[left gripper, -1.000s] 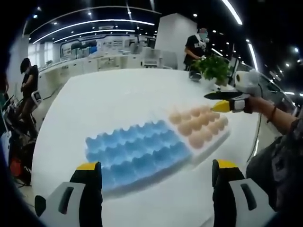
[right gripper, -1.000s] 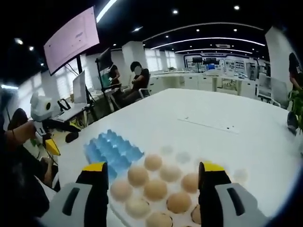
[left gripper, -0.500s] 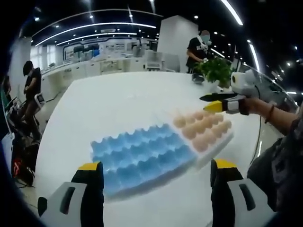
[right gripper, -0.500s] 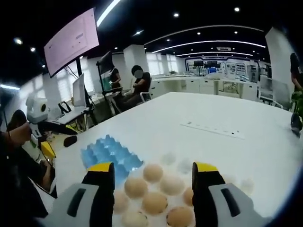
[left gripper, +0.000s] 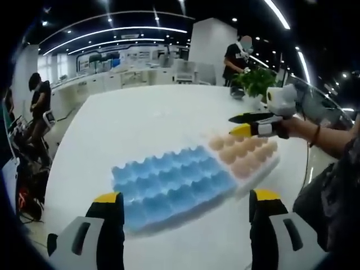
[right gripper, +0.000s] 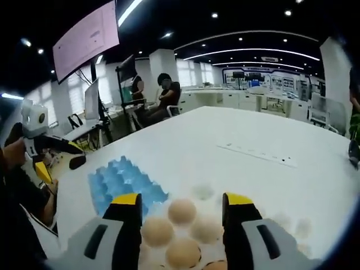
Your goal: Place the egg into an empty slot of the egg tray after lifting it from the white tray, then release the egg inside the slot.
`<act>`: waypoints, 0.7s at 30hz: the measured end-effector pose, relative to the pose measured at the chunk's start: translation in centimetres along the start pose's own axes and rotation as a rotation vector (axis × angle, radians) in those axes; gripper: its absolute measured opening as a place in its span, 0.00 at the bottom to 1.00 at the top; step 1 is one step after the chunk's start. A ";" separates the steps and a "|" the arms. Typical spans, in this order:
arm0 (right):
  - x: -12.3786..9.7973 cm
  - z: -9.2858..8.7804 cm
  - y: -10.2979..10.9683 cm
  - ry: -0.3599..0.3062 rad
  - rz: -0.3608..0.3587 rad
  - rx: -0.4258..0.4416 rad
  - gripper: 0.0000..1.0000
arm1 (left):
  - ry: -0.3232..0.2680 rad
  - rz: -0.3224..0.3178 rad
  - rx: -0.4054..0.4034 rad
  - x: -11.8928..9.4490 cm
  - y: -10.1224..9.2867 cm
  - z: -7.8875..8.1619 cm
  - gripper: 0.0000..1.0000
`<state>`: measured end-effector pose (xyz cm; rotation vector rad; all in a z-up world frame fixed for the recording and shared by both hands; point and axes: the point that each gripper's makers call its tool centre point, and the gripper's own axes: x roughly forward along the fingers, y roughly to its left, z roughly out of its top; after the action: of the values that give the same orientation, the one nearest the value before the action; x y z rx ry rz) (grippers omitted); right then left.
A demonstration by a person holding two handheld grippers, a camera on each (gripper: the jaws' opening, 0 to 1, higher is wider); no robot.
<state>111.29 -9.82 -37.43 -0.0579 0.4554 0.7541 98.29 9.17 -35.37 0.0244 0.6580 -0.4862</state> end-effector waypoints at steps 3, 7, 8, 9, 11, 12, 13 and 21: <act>0.5 -0.2 0.3 0.005 0.007 0.019 0.58 | -0.003 0.003 -0.006 -0.2 0.2 -0.1 0.94; 1.1 -0.6 0.4 0.014 0.004 0.024 0.58 | 0.003 0.011 -0.011 -0.3 0.4 -0.2 0.94; 1.3 -0.8 0.5 0.018 0.005 0.027 0.57 | 0.002 0.010 -0.011 -0.3 0.4 -0.2 0.93; 1.4 -0.9 0.6 0.020 0.006 0.030 0.57 | 0.001 0.009 -0.013 -0.3 0.4 -0.2 0.93; 1.7 -1.1 0.8 0.025 0.009 0.037 0.57 | 0.000 0.010 -0.013 -0.4 0.5 -0.2 0.93; 1.8 -1.2 0.9 0.027 0.011 0.039 0.57 | 0.001 0.012 -0.012 -0.4 0.5 -0.2 0.93; 2.0 -1.3 1.1 0.029 0.012 0.041 0.56 | 0.001 0.012 -0.012 -0.4 0.6 -0.2 0.93; 3.2 -1.8 1.4 0.041 -0.003 0.046 0.54 | 0.011 0.022 -0.015 -0.7 1.0 -0.7 0.93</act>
<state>111.73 -7.06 -40.22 -0.0309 0.5110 0.7398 97.81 10.49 -35.61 0.0197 0.6713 -0.4596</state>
